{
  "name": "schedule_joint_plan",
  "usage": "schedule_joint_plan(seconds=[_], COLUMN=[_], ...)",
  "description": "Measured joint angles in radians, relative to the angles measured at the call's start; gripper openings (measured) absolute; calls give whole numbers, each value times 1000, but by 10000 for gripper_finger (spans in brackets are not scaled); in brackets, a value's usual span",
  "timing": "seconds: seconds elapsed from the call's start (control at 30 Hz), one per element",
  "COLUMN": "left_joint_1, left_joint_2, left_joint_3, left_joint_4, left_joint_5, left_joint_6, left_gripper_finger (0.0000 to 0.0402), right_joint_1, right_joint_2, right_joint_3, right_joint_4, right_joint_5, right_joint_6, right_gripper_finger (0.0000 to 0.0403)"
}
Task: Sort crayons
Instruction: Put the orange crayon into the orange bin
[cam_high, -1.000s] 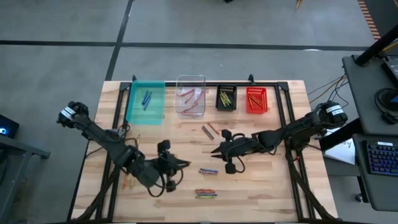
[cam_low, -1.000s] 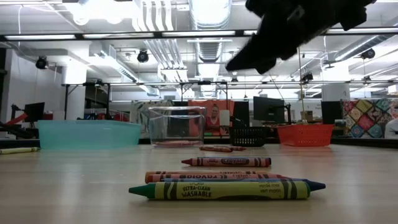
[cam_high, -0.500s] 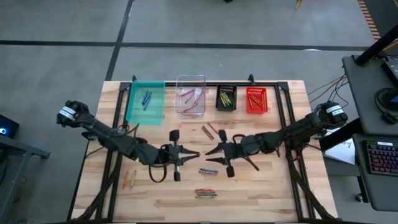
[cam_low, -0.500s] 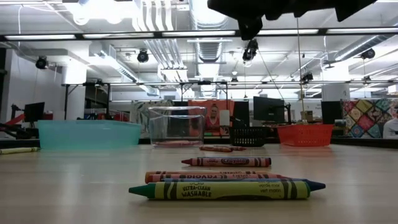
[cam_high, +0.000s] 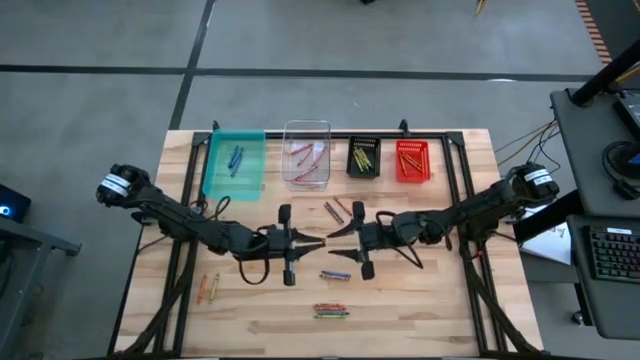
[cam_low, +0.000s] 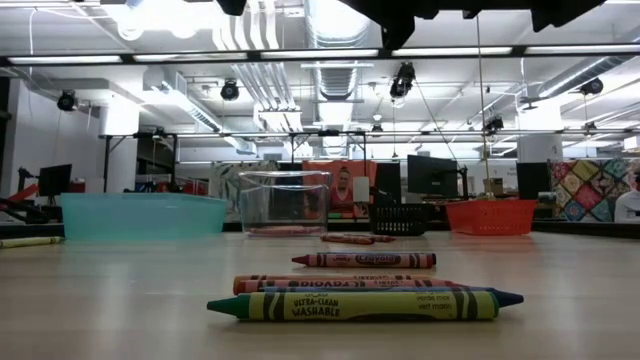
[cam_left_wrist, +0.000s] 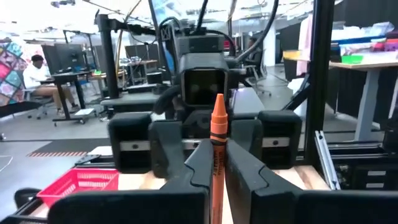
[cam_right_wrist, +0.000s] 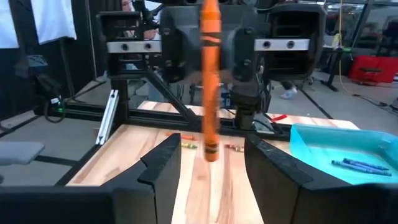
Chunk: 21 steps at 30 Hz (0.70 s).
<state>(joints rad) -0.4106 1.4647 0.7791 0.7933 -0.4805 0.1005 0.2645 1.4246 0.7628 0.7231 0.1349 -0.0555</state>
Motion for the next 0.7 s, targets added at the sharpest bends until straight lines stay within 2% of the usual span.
schedule_joint_plan(seconds=[0.43,0.7], left_joint_1=[30,33], left_joint_2=[84,87], left_joint_3=[53,54], left_joint_4=[45,46], left_joint_5=[-7,-7], left_joint_6=[1,0], left_gripper_finger=[0,0], right_joint_1=[-3,-3], right_joint_2=[0,0], right_joint_3=[0,0], right_joint_4=[1,-12], right_joint_5=[-5,-7], right_joint_6=[-9,-24], right_gripper_finger=[155,136])
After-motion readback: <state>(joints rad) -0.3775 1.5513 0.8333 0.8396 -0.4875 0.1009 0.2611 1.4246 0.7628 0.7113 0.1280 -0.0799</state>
